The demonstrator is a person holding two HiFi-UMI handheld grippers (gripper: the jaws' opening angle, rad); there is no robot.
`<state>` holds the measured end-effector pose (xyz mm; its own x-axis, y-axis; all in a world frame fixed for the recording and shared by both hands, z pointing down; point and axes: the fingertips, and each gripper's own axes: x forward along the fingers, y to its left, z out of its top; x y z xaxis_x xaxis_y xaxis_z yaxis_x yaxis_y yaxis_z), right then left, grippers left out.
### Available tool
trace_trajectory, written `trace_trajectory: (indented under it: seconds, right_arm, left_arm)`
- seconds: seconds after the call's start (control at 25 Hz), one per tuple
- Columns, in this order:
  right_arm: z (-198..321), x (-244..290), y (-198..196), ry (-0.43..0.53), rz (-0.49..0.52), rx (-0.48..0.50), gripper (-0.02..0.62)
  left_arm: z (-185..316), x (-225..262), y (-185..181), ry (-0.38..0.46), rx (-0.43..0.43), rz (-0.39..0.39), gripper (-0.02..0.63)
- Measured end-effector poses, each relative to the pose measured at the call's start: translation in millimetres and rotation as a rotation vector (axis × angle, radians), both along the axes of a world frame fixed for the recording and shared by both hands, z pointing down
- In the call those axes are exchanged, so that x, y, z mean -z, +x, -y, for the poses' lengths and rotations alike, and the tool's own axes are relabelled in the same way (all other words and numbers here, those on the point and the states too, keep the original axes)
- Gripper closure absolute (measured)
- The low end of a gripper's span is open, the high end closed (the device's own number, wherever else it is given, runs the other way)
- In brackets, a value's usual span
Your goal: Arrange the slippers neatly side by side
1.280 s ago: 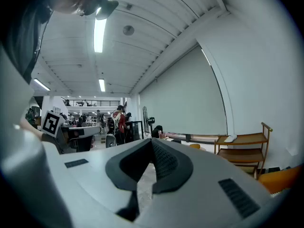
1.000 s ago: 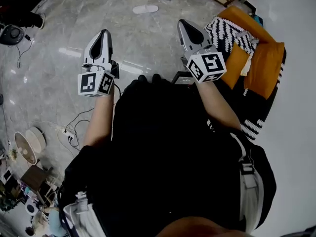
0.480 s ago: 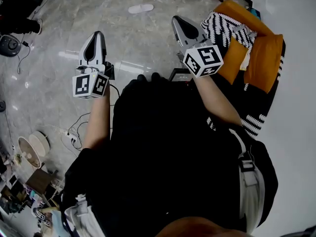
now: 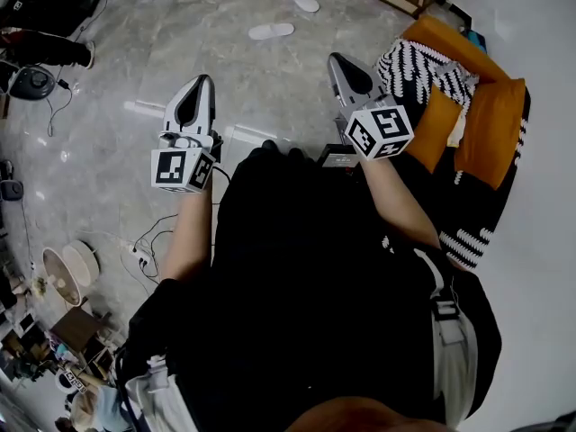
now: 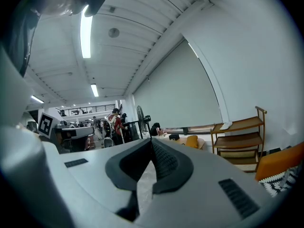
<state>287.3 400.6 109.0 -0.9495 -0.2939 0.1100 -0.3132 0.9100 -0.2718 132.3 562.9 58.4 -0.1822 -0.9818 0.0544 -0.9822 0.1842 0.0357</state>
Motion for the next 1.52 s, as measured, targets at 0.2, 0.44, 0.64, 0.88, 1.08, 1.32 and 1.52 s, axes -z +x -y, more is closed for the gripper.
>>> trace_trajectory:
  seconds: [0.2, 0.44, 0.64, 0.88, 1.08, 1.32, 1.52]
  right_arm:
    - [4.4, -4.2, 1.6, 0.005, 0.004, -0.018, 0.565]
    - [23.1, -2.5, -14.9, 0.037, 0.018, -0.055, 0.565]
    - [45.8, -6.0, -49.0, 0.042, 0.002, -0.038, 0.565]
    - [79.5, -1.8, -98.2, 0.062, -0.025, -0.003, 0.565]
    - [109.3, -1.9, -145.6, 0.057, -0.055, 0.013, 0.565]
    - [133.3, -2.9, -198.2, 0.060, -0.091, 0.038, 0.565]
    - [152.7, 0.8, -228.0, 0.077, -0.112, 0.035, 0.565]
  left_arm:
    - [0.5, -15.7, -9.2, -0.023, 0.011, -0.045, 0.591]
    - [21.5, -24.5, -21.8, -0.013, -0.039, -0.062, 0.591]
    - [49.3, -40.0, -51.3, -0.006, -0.053, -0.089, 0.591]
    - [87.5, -45.9, -104.9, 0.014, -0.043, -0.115, 0.591]
    - [122.9, -44.0, -155.6, 0.015, -0.065, -0.111, 0.591]
    - [156.7, -50.5, -208.1, 0.016, -0.106, -0.119, 0.591]
    - [179.0, -61.8, -237.7, 0.021, -0.117, -0.142, 0.591]
